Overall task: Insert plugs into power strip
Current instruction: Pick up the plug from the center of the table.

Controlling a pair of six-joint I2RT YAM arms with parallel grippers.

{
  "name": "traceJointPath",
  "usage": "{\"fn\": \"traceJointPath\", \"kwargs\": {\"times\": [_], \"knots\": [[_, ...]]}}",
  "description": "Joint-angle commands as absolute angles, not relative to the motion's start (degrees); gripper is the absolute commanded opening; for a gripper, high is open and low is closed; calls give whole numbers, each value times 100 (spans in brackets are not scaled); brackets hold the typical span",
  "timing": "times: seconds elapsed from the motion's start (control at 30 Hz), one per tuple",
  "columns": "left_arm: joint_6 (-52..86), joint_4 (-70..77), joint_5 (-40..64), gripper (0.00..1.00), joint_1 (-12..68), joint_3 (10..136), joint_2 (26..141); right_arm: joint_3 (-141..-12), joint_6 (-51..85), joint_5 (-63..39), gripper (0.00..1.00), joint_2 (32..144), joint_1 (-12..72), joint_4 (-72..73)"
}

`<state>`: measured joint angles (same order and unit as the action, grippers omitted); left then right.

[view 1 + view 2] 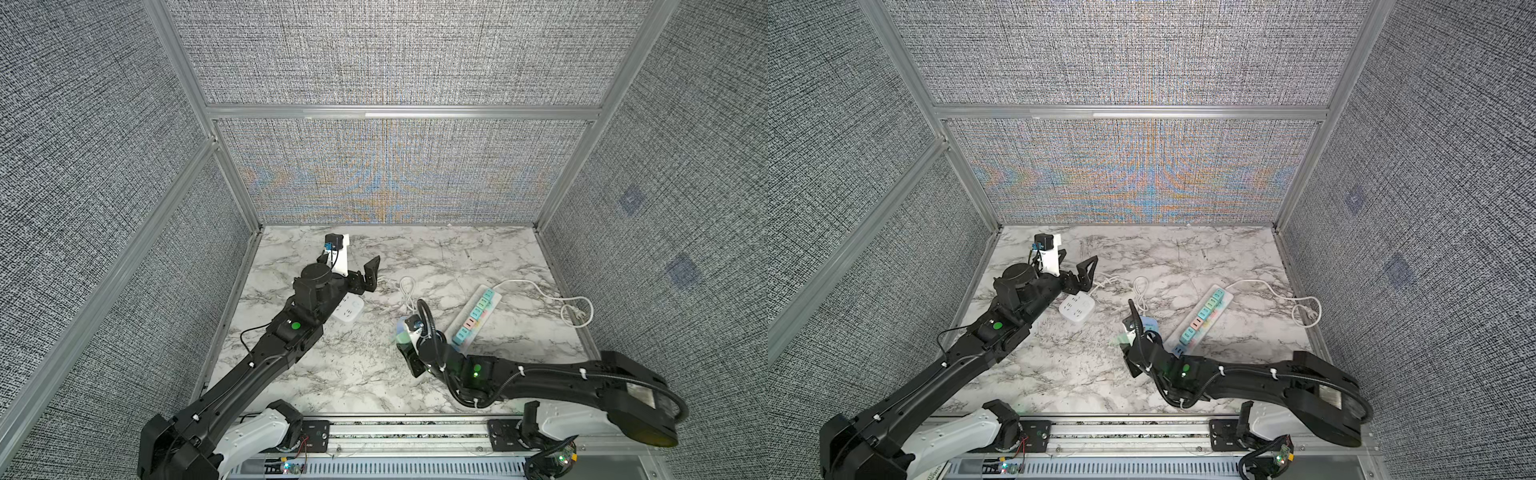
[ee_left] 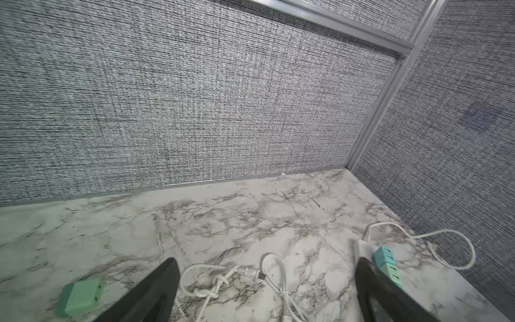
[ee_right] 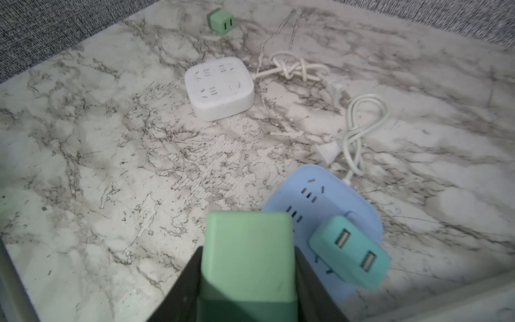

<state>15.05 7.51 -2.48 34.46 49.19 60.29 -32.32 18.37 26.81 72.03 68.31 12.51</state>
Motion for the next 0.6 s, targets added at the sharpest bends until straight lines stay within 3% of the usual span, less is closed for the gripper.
{"fn": "traceJointPath", "kwargs": {"times": [0.0,0.27,0.57], "knots": [[1561,785,586,99,3446,4965,6056,-2972,1115,3150,32,6666,6847,1651],[1446,852,1550,98,3446,5017,6153,-2286,-557,3478,26,5467,6813,2935],[1339,948,2654,91,3454,5115,6336,-2021,-1896,3460,24,5332,6668,4404]]}}
